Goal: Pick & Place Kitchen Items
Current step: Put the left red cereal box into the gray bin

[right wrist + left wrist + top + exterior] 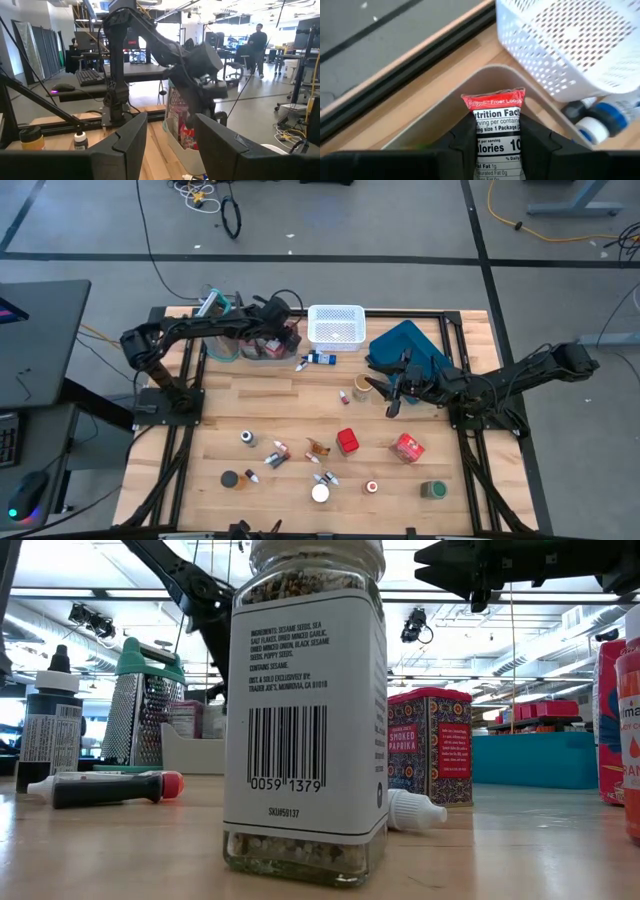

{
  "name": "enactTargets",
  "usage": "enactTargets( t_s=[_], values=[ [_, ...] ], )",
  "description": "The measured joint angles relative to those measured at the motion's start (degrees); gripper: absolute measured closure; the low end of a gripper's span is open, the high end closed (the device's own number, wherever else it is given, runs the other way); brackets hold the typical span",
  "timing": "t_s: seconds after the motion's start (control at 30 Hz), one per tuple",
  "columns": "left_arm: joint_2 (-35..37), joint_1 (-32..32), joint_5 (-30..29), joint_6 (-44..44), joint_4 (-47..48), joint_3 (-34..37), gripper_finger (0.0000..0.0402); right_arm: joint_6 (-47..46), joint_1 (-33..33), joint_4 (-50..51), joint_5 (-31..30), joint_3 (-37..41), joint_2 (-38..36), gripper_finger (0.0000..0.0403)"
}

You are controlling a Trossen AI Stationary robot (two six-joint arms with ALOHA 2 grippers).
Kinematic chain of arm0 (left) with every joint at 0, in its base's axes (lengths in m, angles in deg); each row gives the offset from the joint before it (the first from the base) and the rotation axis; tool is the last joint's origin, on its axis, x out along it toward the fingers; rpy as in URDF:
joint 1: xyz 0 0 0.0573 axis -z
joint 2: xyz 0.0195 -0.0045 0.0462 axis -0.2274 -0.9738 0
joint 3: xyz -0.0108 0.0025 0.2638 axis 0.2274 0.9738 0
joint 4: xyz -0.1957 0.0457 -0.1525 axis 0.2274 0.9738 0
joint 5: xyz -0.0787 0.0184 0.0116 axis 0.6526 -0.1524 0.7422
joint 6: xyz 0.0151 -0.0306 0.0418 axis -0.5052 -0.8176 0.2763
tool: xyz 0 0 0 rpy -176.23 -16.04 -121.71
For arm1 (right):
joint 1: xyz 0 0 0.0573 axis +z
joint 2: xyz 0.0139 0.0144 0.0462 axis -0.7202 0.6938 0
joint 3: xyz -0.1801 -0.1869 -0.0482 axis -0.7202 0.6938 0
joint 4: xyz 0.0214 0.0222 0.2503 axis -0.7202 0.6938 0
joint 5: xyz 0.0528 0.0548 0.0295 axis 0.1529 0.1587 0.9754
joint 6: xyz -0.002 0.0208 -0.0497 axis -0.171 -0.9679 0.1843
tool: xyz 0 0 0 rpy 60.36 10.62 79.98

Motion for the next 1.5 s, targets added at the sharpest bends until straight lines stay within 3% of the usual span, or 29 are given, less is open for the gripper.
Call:
enactTargets(
  t_s=[0.2,0.53,0.7,0.87,1.0,1.1,1.27,1.5],
  values=[
    [5.7,2.8,-3.7,-0.2,0.0,0.0,0.028,0.0,0.0,0.1,0.0,0.0,0.0,0.023],
    [10.3,12.7,-26.7,-4.7,-0.6,0.5,0.0281,-3.9,0.0,1.6,0.0,0.0,0.0,0.023],
    [10.2,16.8,-35.6,-8.0,-10.4,7.8,0.0283,-6.2,0.0,1.7,0.8,0.0,0.0,0.023],
    [9.6,19.2,-45.0,-6.4,-35.5,19.2,0.028,-6.1,0.0,1.7,1.5,0.0,0.0,0.023],
    [9.6,20.2,-43.8,-0.5,-62.4,29.7,0.0285,-6.0,0.0,1.7,1.5,0.0,0.0,0.023],
    [9.6,20.1,-41.1,3.4,-74.4,36.0,0.0287,-5.6,0.0,1.7,1.3,0.0,0.0,0.023],
    [9.6,20.0,-38.7,5.7,-78.0,40.5,0.0285,-5.3,0.0,1.6,0.9,0.0,0.0,0.023],
    [9.6,20.1,-38.6,3.3,-78.2,39.9,0.0288,-3.9,0.0,-0.2,0.9,0.0,0.0,0.023]
  ],
)
